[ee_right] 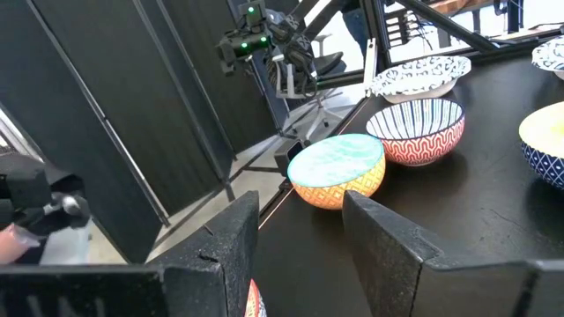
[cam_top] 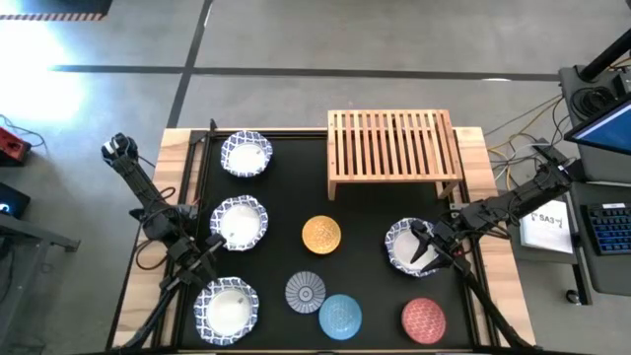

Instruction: Place and stack bowls onto a shelf

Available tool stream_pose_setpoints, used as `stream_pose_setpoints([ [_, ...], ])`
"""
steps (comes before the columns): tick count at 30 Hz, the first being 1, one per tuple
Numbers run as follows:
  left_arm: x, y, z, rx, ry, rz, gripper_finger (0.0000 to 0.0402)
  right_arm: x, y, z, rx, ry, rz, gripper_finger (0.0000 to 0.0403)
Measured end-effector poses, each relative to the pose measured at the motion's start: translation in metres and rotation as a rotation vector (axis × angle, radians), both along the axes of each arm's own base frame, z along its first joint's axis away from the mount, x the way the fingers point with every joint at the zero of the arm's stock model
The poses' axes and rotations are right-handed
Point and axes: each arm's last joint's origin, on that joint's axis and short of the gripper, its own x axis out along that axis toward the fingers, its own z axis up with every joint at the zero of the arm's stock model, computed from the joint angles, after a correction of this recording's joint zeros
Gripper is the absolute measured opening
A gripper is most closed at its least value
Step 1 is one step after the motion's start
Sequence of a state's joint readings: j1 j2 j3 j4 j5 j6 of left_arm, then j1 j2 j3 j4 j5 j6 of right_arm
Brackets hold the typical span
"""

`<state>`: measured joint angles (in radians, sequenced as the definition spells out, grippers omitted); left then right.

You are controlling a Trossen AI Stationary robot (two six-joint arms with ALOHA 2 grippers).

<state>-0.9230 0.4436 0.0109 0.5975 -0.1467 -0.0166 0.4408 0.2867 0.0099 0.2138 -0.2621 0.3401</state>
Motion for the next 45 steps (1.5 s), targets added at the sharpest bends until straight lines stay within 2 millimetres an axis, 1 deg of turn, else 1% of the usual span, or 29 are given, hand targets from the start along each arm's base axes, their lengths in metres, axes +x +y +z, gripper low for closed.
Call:
stream_pose_setpoints([
  [14, -0.0001, -0.0001, 0.0, 0.0, 0.0, -0.001, 0.0091, 0.0, 0.0, 0.0001, 0.0, -0.001, -0.002, 0.0155],
  [22, -0.0001, -0.0001, 0.0, 0.0, 0.0, -0.001, 0.0091, 0.0024, -0.003, 0.0005, -0.007, -0.01, -0.133, 0.0155],
  [45, 0.0, 0.0, 0.0, 0.0, 0.0, 0.0, 0.0091, 0.0025, -0.0031, 0.0007, -0.006, -0.01, -0.134, 0.0155],
])
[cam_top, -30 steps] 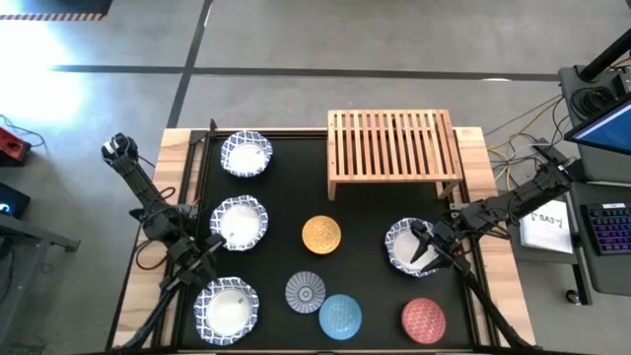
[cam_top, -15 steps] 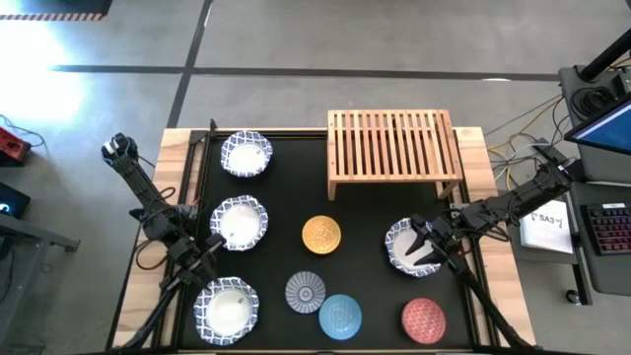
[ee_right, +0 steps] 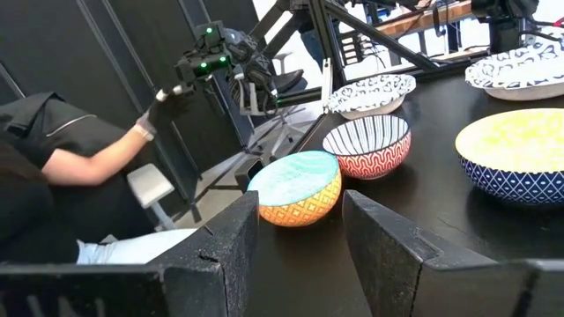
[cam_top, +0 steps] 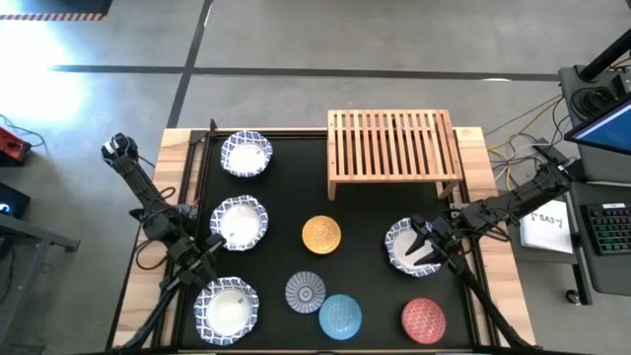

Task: Place and stack bowls onto a shelf
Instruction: Put the right white bowl on the shelf

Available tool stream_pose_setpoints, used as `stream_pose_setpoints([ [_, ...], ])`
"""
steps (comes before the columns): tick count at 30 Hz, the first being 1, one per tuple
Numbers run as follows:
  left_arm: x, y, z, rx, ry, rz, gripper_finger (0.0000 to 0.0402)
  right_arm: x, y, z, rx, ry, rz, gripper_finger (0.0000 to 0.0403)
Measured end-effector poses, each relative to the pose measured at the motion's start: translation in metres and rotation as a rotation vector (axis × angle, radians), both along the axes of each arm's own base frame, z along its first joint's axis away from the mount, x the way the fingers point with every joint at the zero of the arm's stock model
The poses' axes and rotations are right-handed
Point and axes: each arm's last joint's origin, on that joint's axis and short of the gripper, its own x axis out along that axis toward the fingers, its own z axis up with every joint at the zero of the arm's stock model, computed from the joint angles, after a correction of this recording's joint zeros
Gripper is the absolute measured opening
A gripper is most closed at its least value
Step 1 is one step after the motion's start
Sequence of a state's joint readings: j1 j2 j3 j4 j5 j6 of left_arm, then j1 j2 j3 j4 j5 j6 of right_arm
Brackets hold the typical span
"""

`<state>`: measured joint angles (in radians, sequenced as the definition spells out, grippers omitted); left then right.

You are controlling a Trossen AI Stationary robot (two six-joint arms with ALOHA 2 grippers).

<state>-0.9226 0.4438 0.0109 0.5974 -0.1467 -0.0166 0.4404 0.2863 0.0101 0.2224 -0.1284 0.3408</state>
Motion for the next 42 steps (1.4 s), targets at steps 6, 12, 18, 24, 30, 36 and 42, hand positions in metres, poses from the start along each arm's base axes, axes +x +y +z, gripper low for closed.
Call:
stream_pose_setpoints([
  [6, 0.0, 0.0, 0.0, 0.0, 0.0, 0.0, 0.0091, 0.0, 0.0, 0.0, -0.002, -0.001, -0.002, 0.0155],
  [12, 0.0, 0.0, 0.0, 0.0, 0.0, 0.0, 0.0091, 0.002, -0.003, 0.0, -0.016, -0.008, -0.115, 0.0155],
  [18, 0.0, 0.0, 0.0, -0.015, 0.014, -0.009, 0.0091, 0.003, -0.005, 0.0, -0.023, -0.011, -0.188, 0.0155],
  [24, 0.002, 0.002, 0.0, 0.009, -0.011, 0.11, 0.0091, 0.003, -0.006, 0.0, -0.023, -0.011, -0.222, 0.0155],
  [30, 0.007, 0.012, 0.001, 0.061, -0.022, 0.479, 0.0091, 0.004, -0.01, 0.0, -0.024, -0.015, -0.374, 0.0155],
  [36, 0.008, 0.014, 0.001, 0.054, -0.006, 0.567, 0.0091, 0.005, -0.012, 0.007, -0.006, -0.007, -0.462, 0.0155],
  [42, 0.007, 0.014, 0.002, 0.047, -0.009, 0.567, 0.0091, 0.01, -0.01, 0.035, -0.031, -0.008, -0.469, 0.0155],
])
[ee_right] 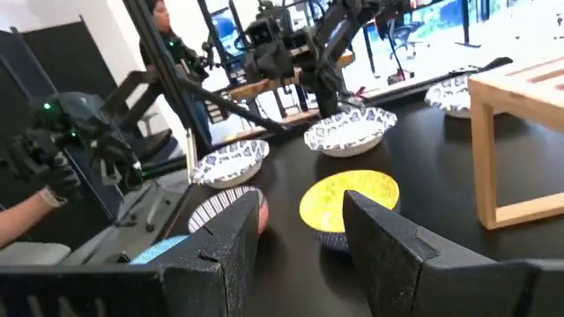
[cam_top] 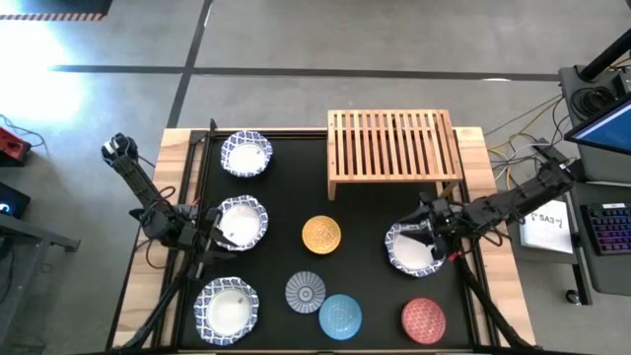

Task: Place and stack bowls onto a shelf
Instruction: Put the right white bowl on the shelf

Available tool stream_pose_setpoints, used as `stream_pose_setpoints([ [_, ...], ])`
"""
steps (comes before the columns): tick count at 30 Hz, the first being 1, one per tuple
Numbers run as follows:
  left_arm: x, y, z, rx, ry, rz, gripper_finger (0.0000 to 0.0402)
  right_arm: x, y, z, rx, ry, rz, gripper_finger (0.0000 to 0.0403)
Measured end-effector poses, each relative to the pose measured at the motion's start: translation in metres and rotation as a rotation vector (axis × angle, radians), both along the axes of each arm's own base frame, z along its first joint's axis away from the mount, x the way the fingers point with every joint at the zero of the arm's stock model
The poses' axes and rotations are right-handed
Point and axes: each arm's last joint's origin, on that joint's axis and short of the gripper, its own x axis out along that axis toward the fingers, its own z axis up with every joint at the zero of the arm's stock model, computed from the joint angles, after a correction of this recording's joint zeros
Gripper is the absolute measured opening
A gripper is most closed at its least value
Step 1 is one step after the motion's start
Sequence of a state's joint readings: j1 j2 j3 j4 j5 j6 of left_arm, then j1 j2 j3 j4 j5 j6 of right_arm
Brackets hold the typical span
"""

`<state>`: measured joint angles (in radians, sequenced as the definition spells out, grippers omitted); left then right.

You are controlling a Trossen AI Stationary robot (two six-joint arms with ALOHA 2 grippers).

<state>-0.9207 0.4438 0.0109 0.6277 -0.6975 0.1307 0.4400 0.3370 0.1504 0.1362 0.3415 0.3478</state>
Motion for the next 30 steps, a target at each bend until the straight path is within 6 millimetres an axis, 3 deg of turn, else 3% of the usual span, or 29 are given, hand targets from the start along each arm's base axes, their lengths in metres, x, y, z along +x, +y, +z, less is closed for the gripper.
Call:
stream_pose_setpoints([
  [13, 0.0, 0.0, 0.002, -0.031, -0.013, -0.002, 0.0091, 0.01, 0.002, 0.021, 0.094, 0.445, -0.189, 0.0155],
  [22, 0.0, 0.0, 0.002, -0.028, -0.01, -0.002, 0.0091, 0.027, 0.01, 0.034, 0.218, 0.501, -0.266, 0.0155],
  [30, 0.0, 0.0, 0.003, -0.002, -0.027, 0.004, 0.0091, 0.048, 0.02, 0.049, 0.215, 0.583, -0.3, 0.0155],
])
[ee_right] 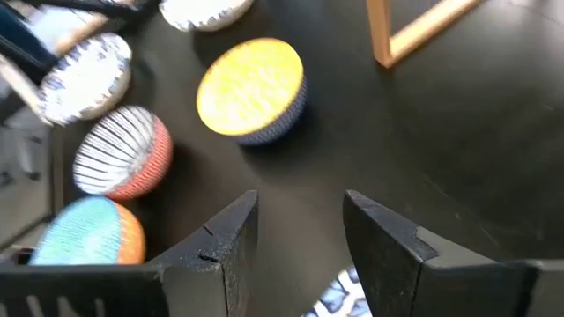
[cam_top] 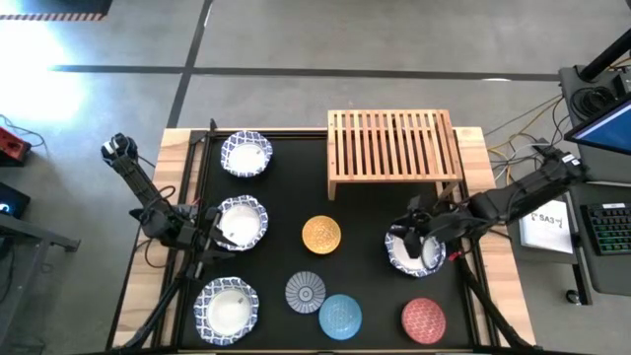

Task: Place and stack bowls onto a shelf
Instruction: Put the right white bowl on the shelf

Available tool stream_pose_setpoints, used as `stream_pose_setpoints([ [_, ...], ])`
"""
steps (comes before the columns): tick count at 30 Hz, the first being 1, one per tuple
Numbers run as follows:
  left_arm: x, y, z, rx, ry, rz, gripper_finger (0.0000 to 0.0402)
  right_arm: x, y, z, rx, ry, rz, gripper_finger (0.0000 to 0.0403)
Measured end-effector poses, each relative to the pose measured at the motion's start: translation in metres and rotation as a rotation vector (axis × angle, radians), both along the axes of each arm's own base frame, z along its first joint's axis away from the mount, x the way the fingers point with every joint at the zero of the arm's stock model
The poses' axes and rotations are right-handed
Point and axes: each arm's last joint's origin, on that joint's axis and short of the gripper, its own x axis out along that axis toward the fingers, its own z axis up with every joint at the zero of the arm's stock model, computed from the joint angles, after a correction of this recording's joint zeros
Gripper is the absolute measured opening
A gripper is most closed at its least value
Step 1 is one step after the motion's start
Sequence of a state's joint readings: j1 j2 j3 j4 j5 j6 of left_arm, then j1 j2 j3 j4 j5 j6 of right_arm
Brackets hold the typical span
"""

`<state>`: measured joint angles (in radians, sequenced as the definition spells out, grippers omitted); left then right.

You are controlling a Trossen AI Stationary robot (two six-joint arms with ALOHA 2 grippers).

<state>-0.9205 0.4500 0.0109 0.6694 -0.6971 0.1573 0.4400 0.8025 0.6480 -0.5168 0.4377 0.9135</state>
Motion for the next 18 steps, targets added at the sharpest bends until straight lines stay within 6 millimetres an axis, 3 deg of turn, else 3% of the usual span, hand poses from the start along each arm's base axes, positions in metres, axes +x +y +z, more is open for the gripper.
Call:
stream_pose_setpoints([
  [13, -0.001, 0.009, 0.019, -0.035, -0.158, 0.082, 0.0091, 0.014, 0.011, -0.016, 0.217, 0.342, -0.207, 0.0155],
  [18, 0.0, 0.015, 0.029, -0.112, -0.129, 0.254, 0.0091, 0.022, 0.017, -0.024, 0.355, 0.406, -0.296, 0.0155],
])
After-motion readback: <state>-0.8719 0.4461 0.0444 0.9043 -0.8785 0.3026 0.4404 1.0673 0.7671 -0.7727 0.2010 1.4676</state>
